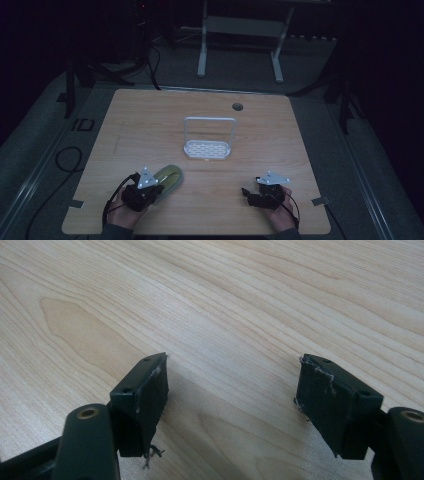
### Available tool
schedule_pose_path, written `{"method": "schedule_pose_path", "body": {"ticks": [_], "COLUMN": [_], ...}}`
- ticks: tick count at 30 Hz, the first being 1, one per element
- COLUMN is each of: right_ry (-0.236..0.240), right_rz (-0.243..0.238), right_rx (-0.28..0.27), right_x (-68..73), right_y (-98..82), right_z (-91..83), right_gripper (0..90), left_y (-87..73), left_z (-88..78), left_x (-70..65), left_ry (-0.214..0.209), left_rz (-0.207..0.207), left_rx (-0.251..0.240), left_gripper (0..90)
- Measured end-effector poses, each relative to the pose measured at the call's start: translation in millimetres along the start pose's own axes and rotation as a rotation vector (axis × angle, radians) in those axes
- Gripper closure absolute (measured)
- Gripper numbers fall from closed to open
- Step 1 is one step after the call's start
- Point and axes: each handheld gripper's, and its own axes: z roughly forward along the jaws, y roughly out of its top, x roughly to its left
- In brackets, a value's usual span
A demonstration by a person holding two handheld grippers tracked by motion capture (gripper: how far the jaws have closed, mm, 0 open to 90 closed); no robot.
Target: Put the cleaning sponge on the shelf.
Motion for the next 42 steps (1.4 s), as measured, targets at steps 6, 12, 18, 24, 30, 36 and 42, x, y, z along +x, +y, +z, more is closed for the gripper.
{"method": "schedule_pose_path", "body": {"ticks": [6, 12, 18, 24, 30, 36, 42], "right_ry": [0.000, 0.000, 0.000, 0.000, 0.000, 0.000, 0.000], "right_rz": [0.000, 0.002, 0.000, 0.000, 0.000, 0.001, 0.000], "right_rx": [0.000, 0.000, 0.000, 0.000, 0.000, 0.000, -0.001], "right_x": [0.0, 0.1, 0.0, 0.0, 0.0, 0.1, 0.0], "right_y": [0.0, 0.1, 0.0, 0.0, 0.0, 0.1, 0.1], "right_z": [0.0, 0.1, 0.1, 0.1, 0.1, 0.1, 0.2], "right_gripper": [28.2, 28.3, 28.3, 28.3, 28.2, 28.3, 28.2], "left_y": [13.2, 25.6, 37.1, 48.7, 62.1, 74.5, 82.4], "left_z": [-9.5, -17.4, -24.9, -26.2, -22.1, -14.1, -8.2], "left_x": [2.8, 10.0, 16.8, 20.7, 21.0, 20.4, 24.0], "left_ry": [-0.002, -0.004, -0.001, -0.010, -0.030, -0.038, -0.052], "left_rz": [0.025, 0.034, 0.042, 0.049, 0.064, 0.071, 0.073], "left_rx": [-0.018, -0.023, -0.005, 0.037, 0.087, 0.138, 0.195], "left_gripper": [79.9, 69.0, 64.0, 61.7, 60.9, 60.2, 60.0]}}
